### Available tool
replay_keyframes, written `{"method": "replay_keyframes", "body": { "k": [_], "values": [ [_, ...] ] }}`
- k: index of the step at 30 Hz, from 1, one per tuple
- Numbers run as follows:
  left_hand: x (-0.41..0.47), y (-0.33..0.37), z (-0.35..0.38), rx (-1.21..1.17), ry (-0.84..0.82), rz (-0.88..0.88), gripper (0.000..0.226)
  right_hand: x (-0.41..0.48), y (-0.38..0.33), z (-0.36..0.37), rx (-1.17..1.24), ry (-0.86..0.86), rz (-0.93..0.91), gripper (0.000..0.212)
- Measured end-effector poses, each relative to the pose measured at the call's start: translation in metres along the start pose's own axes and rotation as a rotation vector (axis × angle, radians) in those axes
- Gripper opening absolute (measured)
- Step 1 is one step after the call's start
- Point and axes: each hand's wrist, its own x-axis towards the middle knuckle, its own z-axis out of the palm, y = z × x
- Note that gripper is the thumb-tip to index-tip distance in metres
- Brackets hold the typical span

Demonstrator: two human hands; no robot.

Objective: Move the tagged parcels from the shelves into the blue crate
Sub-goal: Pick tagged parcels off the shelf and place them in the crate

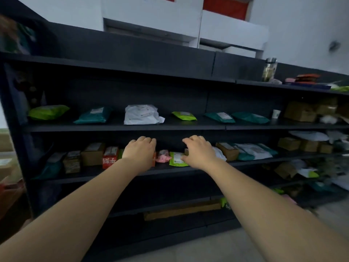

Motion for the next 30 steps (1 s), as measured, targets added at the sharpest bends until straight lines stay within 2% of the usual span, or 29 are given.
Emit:
{"method": "replay_keyframes", "body": {
  "k": [9,19,26,30],
  "values": [
    [0.079,0.036,0.035,-0.031,-0.027,0.091,0.055,0.046,0.061,0.027,0.008,-0.024,0.081,0.058],
    [0.139,0.072,0.081,-0.055,-0.065,0.023,0.048,0.101,0.124,0.070,0.011,-0.078,0.021,0.055],
    [0.140,0.057,0.113,-0.041,-0.158,-0.099,0.061,0.137,0.113,0.109,0.046,-0.147,-0.089,0.055],
    [0.132,0.026,0.130,-0.037,-0.211,-0.185,0.056,0.158,0.084,0.129,0.060,-0.181,-0.167,0.059]
  ]
}}
